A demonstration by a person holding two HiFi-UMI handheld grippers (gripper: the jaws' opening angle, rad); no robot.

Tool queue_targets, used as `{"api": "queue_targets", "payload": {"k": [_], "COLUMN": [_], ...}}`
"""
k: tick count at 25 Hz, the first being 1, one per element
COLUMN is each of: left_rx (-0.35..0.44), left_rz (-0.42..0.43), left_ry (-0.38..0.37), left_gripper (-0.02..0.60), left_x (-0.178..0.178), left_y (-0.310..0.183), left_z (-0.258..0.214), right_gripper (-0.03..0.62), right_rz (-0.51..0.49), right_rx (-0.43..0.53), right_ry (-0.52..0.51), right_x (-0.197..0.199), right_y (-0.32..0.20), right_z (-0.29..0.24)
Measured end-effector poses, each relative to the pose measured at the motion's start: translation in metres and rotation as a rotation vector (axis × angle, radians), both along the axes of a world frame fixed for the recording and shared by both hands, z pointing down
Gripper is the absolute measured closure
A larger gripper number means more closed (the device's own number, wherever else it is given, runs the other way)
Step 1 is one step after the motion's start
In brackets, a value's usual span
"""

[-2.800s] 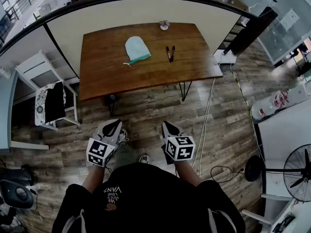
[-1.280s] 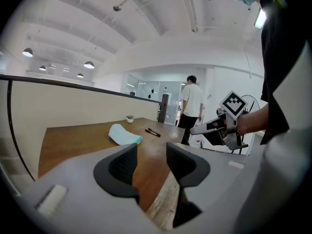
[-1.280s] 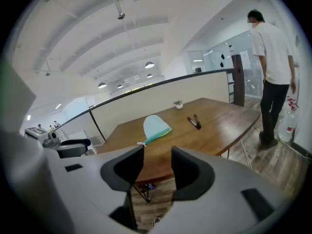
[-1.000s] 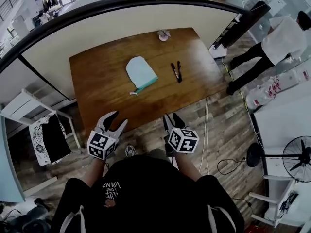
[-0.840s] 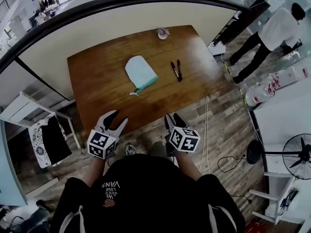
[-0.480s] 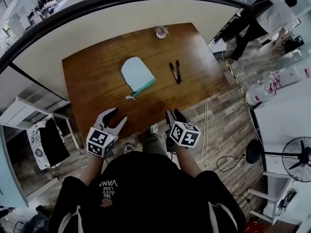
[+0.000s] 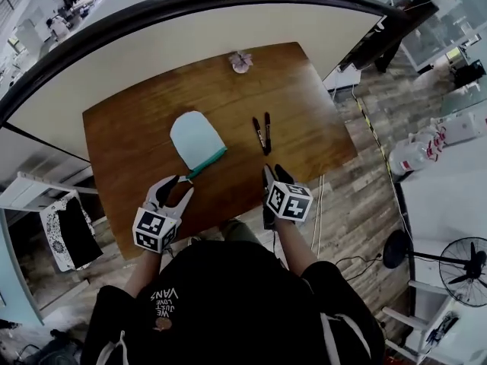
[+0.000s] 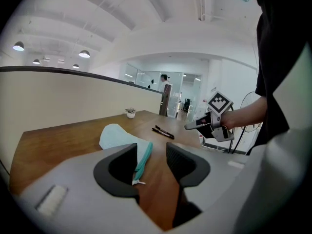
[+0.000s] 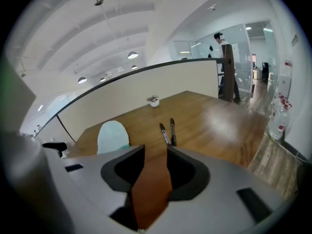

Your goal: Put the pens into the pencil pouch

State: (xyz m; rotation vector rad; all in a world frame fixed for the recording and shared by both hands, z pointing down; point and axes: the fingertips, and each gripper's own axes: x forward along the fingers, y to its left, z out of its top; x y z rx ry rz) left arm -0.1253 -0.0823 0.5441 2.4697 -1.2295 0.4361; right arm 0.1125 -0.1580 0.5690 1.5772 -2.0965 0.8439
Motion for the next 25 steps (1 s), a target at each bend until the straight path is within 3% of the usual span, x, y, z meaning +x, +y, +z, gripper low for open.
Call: {"api": "queue_targets", "payload": {"k": [14,25], "left_rx": [-0.053,-0.100], "left_rz": [-0.109,-0.198], "left_ry": [-0.081,-0.096], "left_gripper": [0.410,0.410], "left_x": [0.037,0.045], "left_y": [-0.051,-0.051], "left_z": [0.032,0.047], "right_gripper": [0.453,0.468], "right_rz": [-0.159,-0.271], "right_rx": [-0.084,-0.185], "right_ry": [0.091,0.178], "right_x": [0.019,0.015], "right_y": [-0.095,-0.102], "right_z": [0.051,0.087]}}
